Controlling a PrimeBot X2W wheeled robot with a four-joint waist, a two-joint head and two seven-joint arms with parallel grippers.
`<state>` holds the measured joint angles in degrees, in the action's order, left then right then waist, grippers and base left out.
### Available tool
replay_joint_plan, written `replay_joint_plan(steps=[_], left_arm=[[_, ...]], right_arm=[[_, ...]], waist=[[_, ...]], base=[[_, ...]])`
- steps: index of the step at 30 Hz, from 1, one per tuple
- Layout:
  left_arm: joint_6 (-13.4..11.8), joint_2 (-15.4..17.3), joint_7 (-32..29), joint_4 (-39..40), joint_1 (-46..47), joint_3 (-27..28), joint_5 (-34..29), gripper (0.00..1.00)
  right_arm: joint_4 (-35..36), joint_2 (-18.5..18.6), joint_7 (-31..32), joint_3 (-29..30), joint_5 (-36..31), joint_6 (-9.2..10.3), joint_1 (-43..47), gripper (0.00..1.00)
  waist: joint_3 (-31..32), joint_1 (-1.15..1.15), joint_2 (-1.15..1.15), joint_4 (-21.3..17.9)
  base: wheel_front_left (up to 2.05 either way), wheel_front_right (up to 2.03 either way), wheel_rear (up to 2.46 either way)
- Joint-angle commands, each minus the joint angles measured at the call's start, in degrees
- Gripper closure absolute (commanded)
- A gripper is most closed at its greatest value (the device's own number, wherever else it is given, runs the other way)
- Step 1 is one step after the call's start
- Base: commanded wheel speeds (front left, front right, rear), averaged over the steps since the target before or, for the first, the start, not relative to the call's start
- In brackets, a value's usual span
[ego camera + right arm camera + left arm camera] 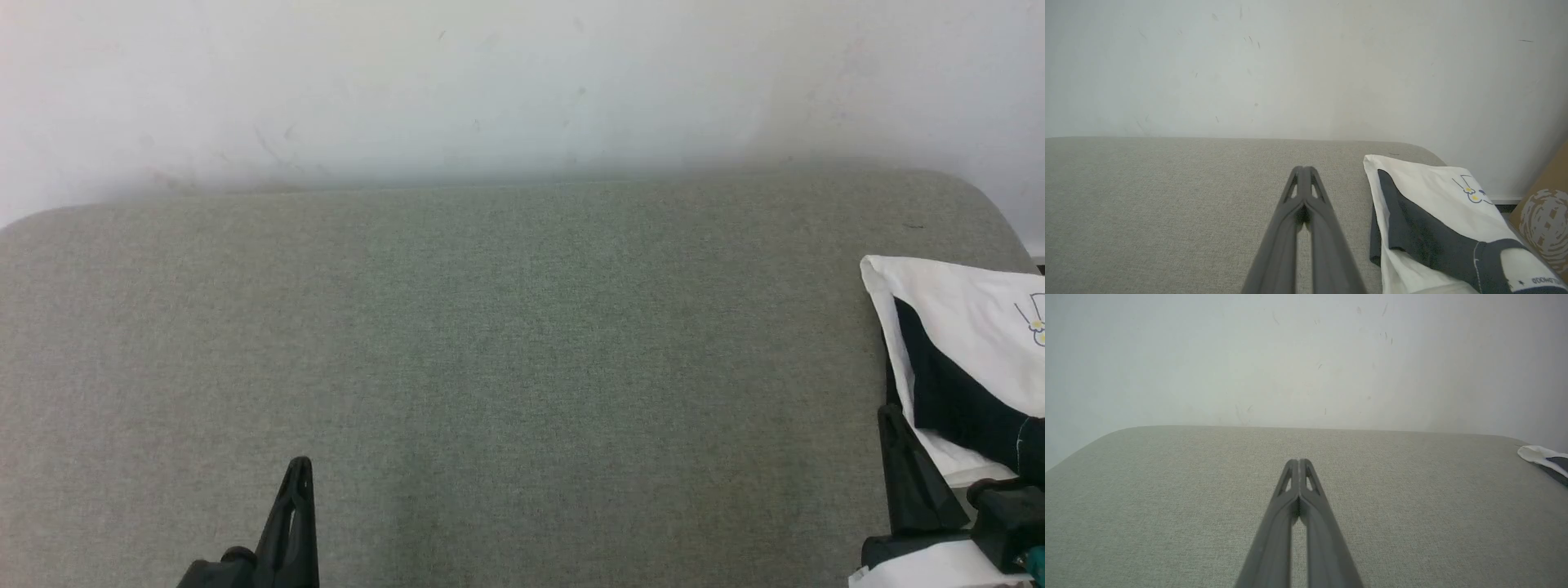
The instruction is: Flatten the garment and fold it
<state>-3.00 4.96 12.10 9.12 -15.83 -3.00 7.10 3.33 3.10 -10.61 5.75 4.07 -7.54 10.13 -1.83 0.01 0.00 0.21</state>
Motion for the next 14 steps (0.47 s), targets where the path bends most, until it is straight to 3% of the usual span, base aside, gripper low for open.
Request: replay_joint_plan(steps=[1, 14], left_arm=[[0.5, -0.3, -0.3, -0.5, 1.6, 0.3, -0.5, 1.00], [0.8, -0.6, -1.8, -1.6, 3.4, 0.7, -1.3, 1.00]], right_arm=[[-0.2, -0.1, 0.4, -0.2, -0.3, 0.01, -1.1, 1.00], [-0.6, -0.1, 1.7, -0.9, -0.8, 0.02, -2.3, 1.00]], waist=[[0.0, 0.00, 0.00, 0.0], [0.3, 0.00, 0.00, 0.0]], base=[[0.00, 0.00, 0.00], [0.00, 0.00, 0.00]])
